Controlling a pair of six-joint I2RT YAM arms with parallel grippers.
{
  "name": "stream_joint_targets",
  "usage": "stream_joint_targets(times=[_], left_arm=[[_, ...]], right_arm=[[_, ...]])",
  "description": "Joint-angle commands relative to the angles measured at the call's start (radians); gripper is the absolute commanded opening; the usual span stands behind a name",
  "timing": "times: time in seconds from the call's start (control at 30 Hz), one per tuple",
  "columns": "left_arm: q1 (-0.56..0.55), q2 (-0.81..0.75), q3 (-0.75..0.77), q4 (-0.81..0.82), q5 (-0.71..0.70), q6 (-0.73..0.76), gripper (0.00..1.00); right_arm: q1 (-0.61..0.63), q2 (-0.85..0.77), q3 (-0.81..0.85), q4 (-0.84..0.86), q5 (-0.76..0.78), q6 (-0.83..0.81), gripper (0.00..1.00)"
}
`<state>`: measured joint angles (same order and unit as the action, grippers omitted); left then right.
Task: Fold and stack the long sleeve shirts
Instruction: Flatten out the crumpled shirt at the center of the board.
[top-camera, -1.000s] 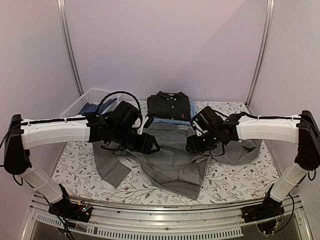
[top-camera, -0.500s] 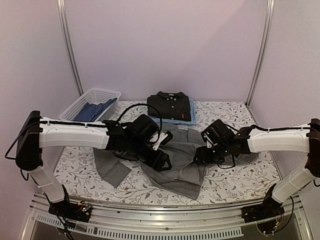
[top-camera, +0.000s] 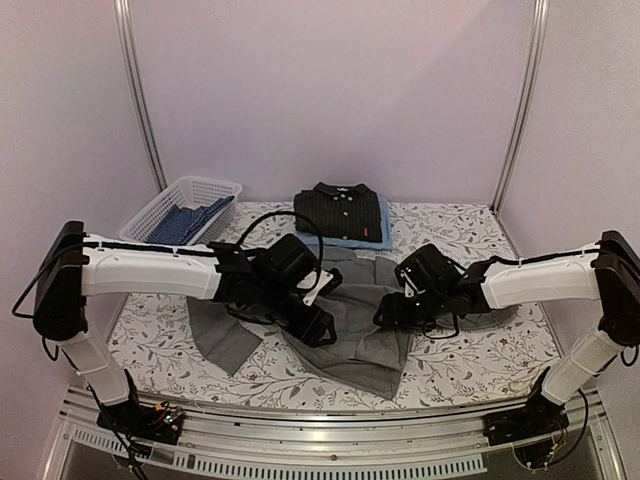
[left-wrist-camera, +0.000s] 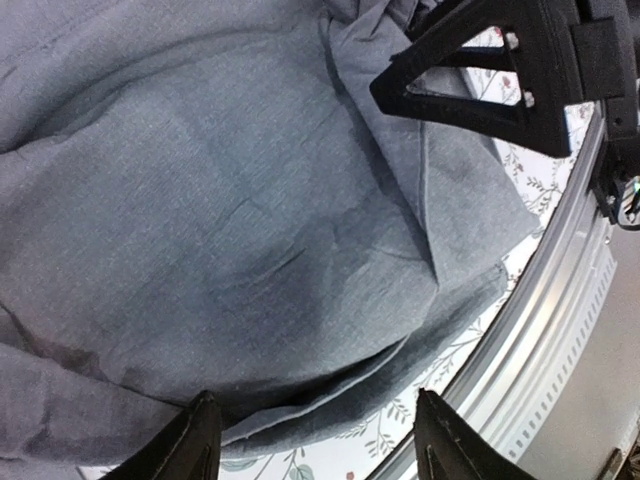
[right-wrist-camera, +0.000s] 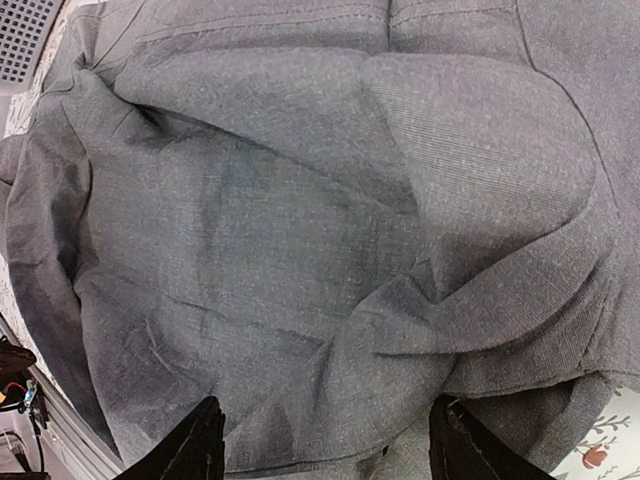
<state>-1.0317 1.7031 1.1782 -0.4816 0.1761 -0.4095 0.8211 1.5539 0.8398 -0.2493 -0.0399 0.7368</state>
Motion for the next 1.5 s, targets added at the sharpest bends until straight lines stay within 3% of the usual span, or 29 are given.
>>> stream_joint_targets(times=[0.0, 0.17, 0.3, 0.43, 0.6, 0.7, 1.1, 1.47], left_arm=[[-0.017, 0.042, 0.013, -0.041, -0.059, 0.056, 0.68], [-0.018, 0.078, 0.018, -0.051, -0.067, 0.089, 0.69], [-0.022, 0.095, 0.017, -0.051, -0.059, 0.109, 0.65], [-0.021, 0.106, 0.002, -0.049, -0.054, 0.119, 0.52], [-0.021, 0.127, -0.009, -0.045, -0.054, 0.121, 0.21], [-0.022, 0.133, -0.006, -0.050, -0.053, 0.119, 0.01], [-0.023, 0.041, -0.055, -0.036, 0.063, 0.131, 0.00], [-0.022, -0.054, -0.135, -0.016, 0.199, 0.152, 0.00]], right_arm=[[-0.020, 0.021, -0.014, 0.065, -0.016, 0.039, 0.68], [-0.076, 0.013, -0.043, 0.120, -0.038, 0.046, 0.65], [-0.105, 0.035, -0.016, 0.146, -0.058, 0.022, 0.46], [-0.130, 0.064, 0.004, 0.146, -0.066, -0.004, 0.25], [-0.183, 0.058, 0.012, 0.134, -0.066, -0.042, 0.00], [-0.228, 0.049, 0.023, 0.112, -0.055, -0.077, 0.00], [-0.422, 0.079, 0.124, 0.015, -0.018, -0.257, 0.00], [-0.450, 0.207, 0.251, -0.062, 0.096, -0.351, 0.00]])
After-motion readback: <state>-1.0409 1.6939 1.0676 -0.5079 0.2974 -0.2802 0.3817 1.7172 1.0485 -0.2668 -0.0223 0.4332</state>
